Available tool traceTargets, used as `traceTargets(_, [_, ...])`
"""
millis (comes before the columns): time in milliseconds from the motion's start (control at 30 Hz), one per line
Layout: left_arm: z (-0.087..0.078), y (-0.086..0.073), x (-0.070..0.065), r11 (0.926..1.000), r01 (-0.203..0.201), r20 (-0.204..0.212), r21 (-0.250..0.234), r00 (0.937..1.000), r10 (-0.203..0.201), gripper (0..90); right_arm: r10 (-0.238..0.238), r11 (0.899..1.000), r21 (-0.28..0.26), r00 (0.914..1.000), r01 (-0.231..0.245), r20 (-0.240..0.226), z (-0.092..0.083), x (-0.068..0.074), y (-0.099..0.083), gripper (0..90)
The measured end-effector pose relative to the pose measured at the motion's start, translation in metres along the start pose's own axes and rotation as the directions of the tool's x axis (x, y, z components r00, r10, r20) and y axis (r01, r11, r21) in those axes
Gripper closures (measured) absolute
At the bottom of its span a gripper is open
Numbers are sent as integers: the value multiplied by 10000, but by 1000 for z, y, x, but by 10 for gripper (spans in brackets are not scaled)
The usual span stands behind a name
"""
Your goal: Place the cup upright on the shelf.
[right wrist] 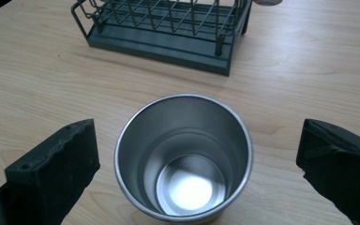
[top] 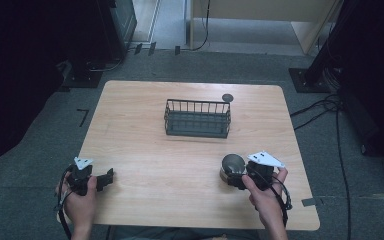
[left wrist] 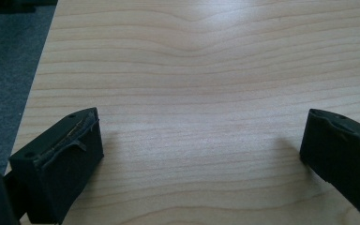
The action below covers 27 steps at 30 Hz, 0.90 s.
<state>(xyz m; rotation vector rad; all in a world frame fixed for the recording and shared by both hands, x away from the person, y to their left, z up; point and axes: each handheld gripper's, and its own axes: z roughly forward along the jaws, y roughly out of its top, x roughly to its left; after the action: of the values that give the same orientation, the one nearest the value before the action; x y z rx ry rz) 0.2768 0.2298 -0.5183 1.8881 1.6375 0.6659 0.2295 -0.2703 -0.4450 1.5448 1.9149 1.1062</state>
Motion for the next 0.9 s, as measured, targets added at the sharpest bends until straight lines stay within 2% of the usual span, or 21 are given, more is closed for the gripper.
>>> traceTargets(500, [0,0,0,10000,-45,32,6,10000,45,0,-69,9992,405,9998,61,212,25,7,-16,0])
traceTargets(667, [0,0,0,10000,-43,33,6,10000,43,0,-52,9984,570,10000,53,-25,32,7,-21,0])
traceTargets(867, [0,0,0,10000,-43,33,6,10000,43,0,-137,9975,692,9997,122,206,38,9,-23,21])
traceTargets(900, [0,0,0,10000,-43,33,6,10000,43,0,-167,9970,760,9990,135,423,41,10,-24,39])
